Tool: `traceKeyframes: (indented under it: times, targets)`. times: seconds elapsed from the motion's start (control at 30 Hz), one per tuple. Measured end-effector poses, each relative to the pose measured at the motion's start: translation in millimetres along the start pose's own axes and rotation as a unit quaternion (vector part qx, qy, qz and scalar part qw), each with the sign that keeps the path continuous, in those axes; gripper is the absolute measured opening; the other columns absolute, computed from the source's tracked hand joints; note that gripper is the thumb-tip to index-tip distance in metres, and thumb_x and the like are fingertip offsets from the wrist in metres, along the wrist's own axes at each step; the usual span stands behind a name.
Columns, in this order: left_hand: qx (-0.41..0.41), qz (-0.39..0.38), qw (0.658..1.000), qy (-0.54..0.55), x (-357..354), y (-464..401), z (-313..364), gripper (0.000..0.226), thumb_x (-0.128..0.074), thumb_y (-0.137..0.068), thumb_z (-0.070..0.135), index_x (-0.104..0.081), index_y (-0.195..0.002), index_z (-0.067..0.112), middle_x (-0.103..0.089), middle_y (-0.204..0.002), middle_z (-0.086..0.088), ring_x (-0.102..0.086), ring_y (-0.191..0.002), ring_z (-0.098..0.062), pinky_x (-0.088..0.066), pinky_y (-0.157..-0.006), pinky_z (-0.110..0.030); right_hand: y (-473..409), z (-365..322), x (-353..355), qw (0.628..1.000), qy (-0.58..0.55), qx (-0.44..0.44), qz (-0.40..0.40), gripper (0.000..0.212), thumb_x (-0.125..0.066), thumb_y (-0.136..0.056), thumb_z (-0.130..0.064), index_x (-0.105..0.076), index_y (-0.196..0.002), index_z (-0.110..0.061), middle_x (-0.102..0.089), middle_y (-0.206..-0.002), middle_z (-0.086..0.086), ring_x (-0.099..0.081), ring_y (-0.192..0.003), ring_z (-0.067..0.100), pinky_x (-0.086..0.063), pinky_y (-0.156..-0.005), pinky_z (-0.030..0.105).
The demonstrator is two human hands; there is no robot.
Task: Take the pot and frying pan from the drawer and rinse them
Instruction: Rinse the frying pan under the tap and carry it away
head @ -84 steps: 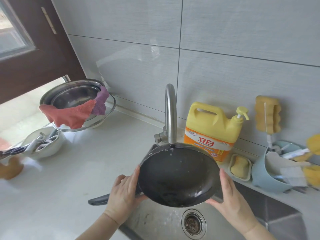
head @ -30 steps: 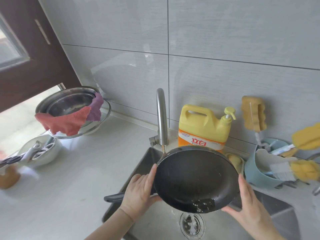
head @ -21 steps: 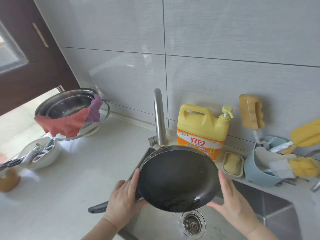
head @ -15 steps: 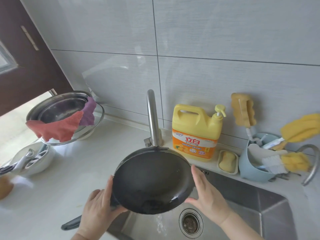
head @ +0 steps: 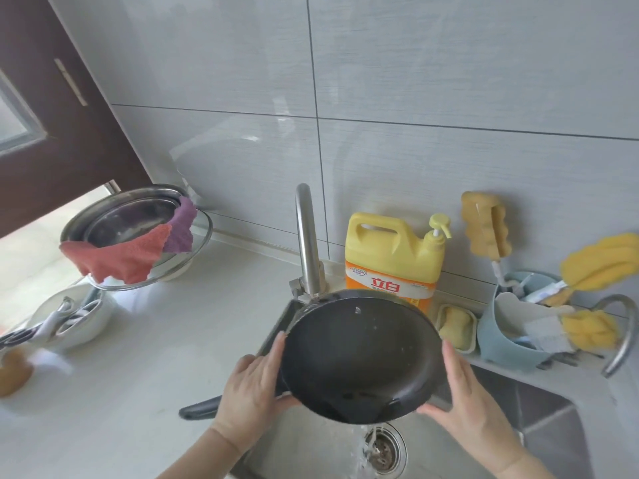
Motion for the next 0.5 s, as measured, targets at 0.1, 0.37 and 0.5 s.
traceKeyframes:
  times: [0.1, 0.37, 0.5]
  targets:
    - [-0.027, 0.013, 0.999, 0.021, -1, -18, 30, 0.093, -0.041, -0.089, 0.071, -0.016, -0.149, 0.004, -0.060, -0.069, 0.004, -0.057, -0.059, -0.015, -0.041, -0.068, -0.029, 13, 26, 30, 0.997, 0.024, -0.059, 0.037, 0.134, -0.085, -0.057, -0.058, 0.000, -0.156, -0.027, -0.052, -0.136, 0.023, -0.060, -0.114, 0.036, -0.056, -0.062, 0.041]
    - [-0.157, 0.088, 0.984, -0.008, -3, -38, 105, 0.090, -0.046, -0.091, 0.065, -0.015, -0.148, 0.003, -0.053, -0.071, 0.006, -0.050, -0.060, -0.013, -0.048, -0.065, -0.030, 32, 55, 99, 0.988, 0.019, -0.085, 0.131, 0.108, -0.039, -0.076, -0.086, -0.017, -0.153, -0.013, -0.053, -0.114, 0.044, -0.060, -0.115, 0.027, -0.046, -0.089, 0.024]
    - [-0.190, 0.101, 0.976, -0.030, -4, -37, 125, 0.092, -0.051, -0.088, 0.063, -0.016, -0.148, 0.003, -0.052, -0.070, 0.006, -0.050, -0.059, -0.012, -0.048, -0.065, -0.030, 31, 43, 118, 0.991, 0.022, -0.052, 0.123, 0.113, -0.055, -0.074, -0.078, -0.021, -0.146, 0.002, -0.054, -0.107, 0.046, -0.061, -0.106, 0.021, -0.030, -0.100, 0.005]
Point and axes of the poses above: each hand's wrist, its own y-axis away from the middle knuckle, its own x-axis out of the back of the hand, z = x × y, the point moved 8 cm from there along -y, towards the middle knuckle
